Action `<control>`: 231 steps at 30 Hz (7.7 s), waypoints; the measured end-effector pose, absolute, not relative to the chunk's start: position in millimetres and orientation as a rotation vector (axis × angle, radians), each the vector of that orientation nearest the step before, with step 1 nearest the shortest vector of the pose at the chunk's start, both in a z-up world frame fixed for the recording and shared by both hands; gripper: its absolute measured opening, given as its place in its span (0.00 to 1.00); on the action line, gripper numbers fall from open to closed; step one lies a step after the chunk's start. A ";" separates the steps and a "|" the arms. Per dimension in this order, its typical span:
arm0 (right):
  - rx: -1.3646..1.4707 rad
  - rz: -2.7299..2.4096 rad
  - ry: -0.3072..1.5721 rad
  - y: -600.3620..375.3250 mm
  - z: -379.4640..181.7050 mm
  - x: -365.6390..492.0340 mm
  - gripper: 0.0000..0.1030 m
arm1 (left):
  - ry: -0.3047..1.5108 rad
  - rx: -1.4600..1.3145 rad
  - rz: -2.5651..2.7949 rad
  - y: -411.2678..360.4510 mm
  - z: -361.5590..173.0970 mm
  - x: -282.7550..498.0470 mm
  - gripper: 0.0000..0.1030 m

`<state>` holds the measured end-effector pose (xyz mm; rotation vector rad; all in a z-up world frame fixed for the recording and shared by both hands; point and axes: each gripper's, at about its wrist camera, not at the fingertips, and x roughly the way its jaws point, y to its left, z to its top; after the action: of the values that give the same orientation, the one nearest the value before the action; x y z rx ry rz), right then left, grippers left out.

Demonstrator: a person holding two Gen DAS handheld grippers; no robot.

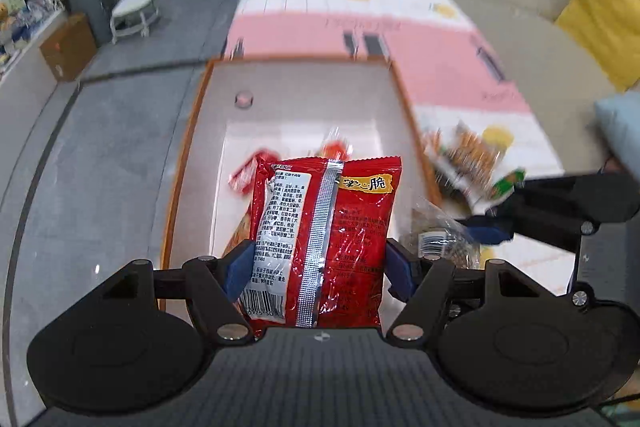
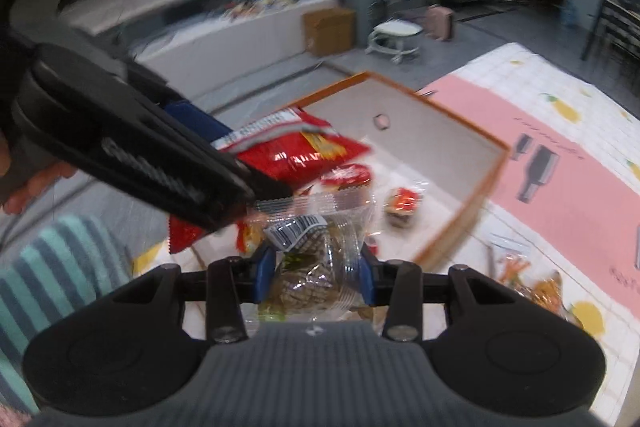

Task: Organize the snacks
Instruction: 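Open the left tool to drop the chip bag while the right tool releases the clear bag, then withdraw both tools from the box back toward the remaining snacks, then grasp the dark seaweed pack with the left tool while the right tool grasps the green sausage, then lift and carry the seaweed pack and green sausage toward the box with both tools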

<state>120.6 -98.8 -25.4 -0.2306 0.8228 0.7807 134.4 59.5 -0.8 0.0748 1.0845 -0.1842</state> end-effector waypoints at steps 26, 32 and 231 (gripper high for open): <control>-0.651 1.000 1.051 -30.5 -71.1 163.6 0.39 | 1.379 0.160 -0.146 78.7 -78.9 183.6 0.76; -0.640 0.996 1.072 -33.7 -72.7 165.6 0.41 | 1.389 0.171 -0.143 77.2 -81.7 185.6 0.76; -0.108 0.385 1.055 -294.9 -166.9 139.4 0.22 | 0.979 0.139 -0.358 -160.0 -148.3 154.6 0.40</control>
<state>139.4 -294.9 -166.9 -0.1079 1.0545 0.3850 154.6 -160.0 -148.3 0.1388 0.9790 -0.3578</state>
